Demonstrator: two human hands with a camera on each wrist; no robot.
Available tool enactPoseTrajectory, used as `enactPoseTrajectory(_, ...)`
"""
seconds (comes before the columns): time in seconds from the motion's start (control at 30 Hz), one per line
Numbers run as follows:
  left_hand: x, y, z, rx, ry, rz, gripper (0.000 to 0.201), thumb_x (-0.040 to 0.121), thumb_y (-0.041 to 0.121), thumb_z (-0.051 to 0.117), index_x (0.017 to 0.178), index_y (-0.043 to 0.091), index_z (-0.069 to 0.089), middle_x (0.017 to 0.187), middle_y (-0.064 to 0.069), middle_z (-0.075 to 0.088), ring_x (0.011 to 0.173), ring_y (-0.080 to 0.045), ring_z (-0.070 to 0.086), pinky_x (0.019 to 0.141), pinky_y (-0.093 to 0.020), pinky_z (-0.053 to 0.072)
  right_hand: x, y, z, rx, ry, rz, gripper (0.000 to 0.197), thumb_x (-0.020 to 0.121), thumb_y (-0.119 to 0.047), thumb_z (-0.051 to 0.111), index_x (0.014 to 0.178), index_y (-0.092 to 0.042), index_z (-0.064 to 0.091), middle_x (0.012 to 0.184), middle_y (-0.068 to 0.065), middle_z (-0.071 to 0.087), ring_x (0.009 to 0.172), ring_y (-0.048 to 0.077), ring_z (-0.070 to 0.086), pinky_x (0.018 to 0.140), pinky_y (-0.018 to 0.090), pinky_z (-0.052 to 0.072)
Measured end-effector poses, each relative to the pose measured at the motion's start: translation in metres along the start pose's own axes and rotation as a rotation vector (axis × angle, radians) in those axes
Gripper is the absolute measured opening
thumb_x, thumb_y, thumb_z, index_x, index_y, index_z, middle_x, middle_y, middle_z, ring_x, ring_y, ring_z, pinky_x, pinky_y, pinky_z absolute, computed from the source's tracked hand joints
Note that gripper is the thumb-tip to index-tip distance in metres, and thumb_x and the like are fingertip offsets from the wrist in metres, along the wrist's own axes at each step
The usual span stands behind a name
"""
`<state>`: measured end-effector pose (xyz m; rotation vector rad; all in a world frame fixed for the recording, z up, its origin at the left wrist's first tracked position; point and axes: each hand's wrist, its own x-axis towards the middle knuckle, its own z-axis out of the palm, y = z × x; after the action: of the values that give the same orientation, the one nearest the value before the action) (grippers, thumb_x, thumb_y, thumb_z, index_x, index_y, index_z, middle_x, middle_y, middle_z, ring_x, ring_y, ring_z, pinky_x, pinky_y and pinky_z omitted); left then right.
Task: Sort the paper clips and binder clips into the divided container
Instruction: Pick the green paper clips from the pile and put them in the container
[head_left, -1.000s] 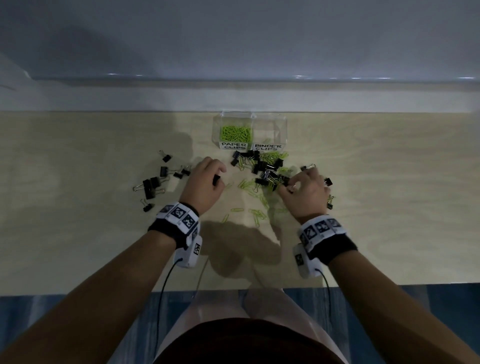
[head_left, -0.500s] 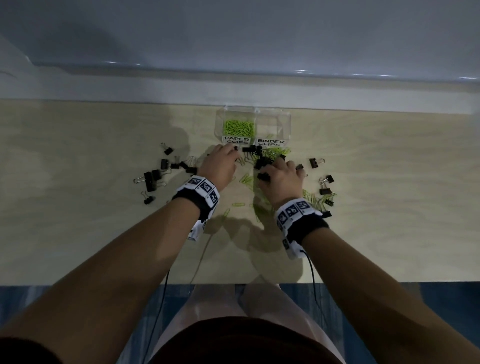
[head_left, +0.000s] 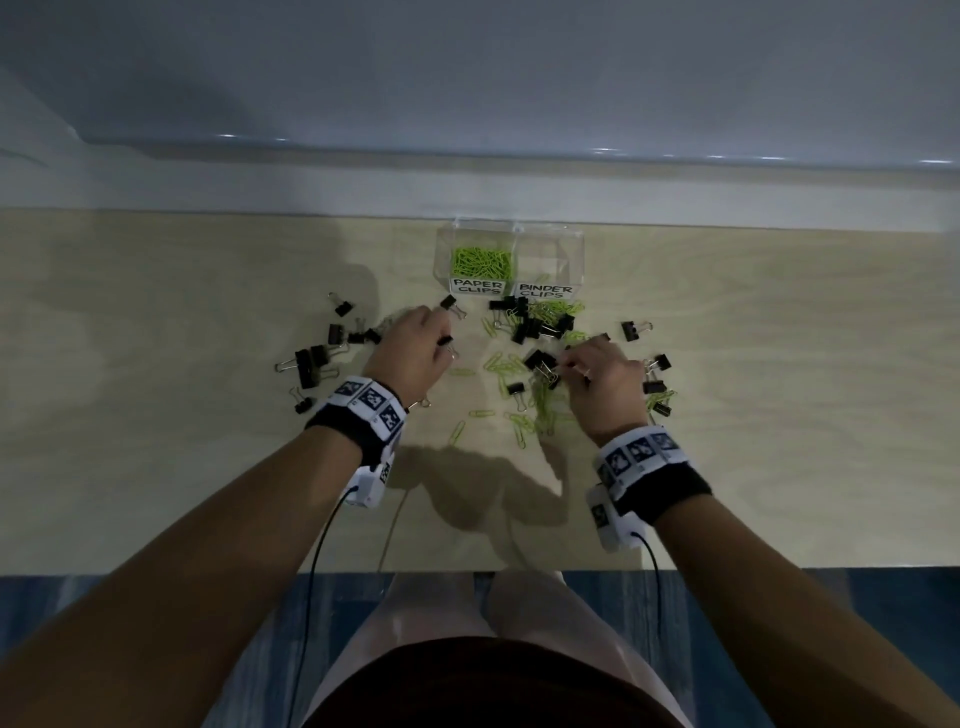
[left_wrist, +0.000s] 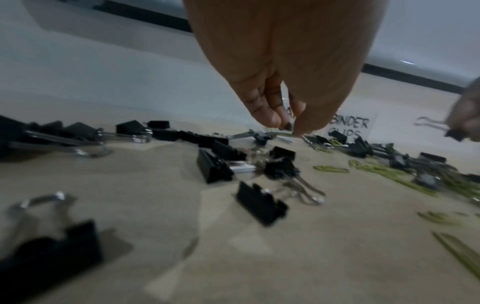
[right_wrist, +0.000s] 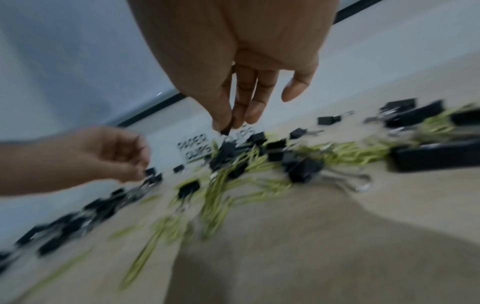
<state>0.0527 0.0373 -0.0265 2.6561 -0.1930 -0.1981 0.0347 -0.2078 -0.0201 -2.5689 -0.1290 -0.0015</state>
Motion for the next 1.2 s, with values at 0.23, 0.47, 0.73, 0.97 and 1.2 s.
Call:
enactPoseTrajectory(0.23, 0.014, -0.011, -0.021, 0.072, 0.147, -0.127, 0.019, 0.084, 0.005, 0.052, 0.103, 0.004, 0.055, 0.104, -0.016, 0.055, 0.098, -0.030, 0.049, 0.080, -0.040, 0.047, 0.023, 0.039, -0.034, -0.183, 0.046, 0.263, 0.015, 0.084, -0.024, 0.064, 0.097, -0.017, 0.066, 0.103, 0.007, 0.060, 0.101, 0.033, 0.052, 0.084, 0.046, 0.038)
enactPoseTrajectory(0.47, 0.017, 0.066, 0.015, -0.027, -0.194, 0.239, 0.035, 0.090, 0.004, 0.049, 0.124, 0.010, 0.055, 0.124, -0.004, 0.052, 0.116, -0.020, 0.045, 0.100, -0.032, 0.037, 0.024, -0.001, -0.009, -0.252, -0.139, 0.003, 0.022, 0.084, -0.010, 0.059, 0.099, -0.022, 0.069, 0.102, -0.001, 0.059, 0.099, 0.027, 0.048, 0.087, 0.045, 0.034)
enactPoseTrajectory(0.73, 0.020, 0.060, 0.036, 0.023, -0.216, 0.297, 0.019, 0.087, 0.009, 0.056, 0.106, 0.006, 0.061, 0.114, -0.008, 0.057, 0.109, -0.024, 0.046, 0.093, -0.031, 0.037, 0.033, 0.000, -0.013, -0.346, -0.461, -0.069, 0.031, 0.088, -0.032, 0.052, 0.114, -0.049, 0.055, 0.114, -0.005, 0.046, 0.105, 0.023, 0.038, 0.092, 0.047, 0.032)
enactPoseTrajectory(0.97, 0.013, 0.057, 0.038, -0.028, -0.196, 0.336, 0.034, 0.085, 0.009, 0.058, 0.118, 0.009, 0.053, 0.121, -0.008, 0.053, 0.111, -0.025, 0.047, 0.096, -0.037, 0.043, 0.034, -0.002, -0.019, -0.389, -0.508, -0.171, 0.034, 0.085, -0.027, 0.060, 0.113, -0.046, 0.056, 0.114, -0.002, 0.046, 0.104, 0.023, 0.039, 0.092, 0.048, 0.032)
enactPoseTrajectory(1.2, 0.012, 0.062, 0.044, -0.019, -0.220, 0.355, 0.034, 0.088, 0.015, 0.057, 0.121, 0.009, 0.053, 0.126, -0.007, 0.054, 0.113, -0.024, 0.048, 0.097, -0.033, 0.038, 0.028, 0.008, -0.018, -0.277, -0.439, -0.121, 0.016, 0.077, -0.027, 0.068, 0.091, -0.028, 0.063, 0.107, -0.004, 0.052, 0.104, 0.023, 0.043, 0.089, 0.044, 0.033)
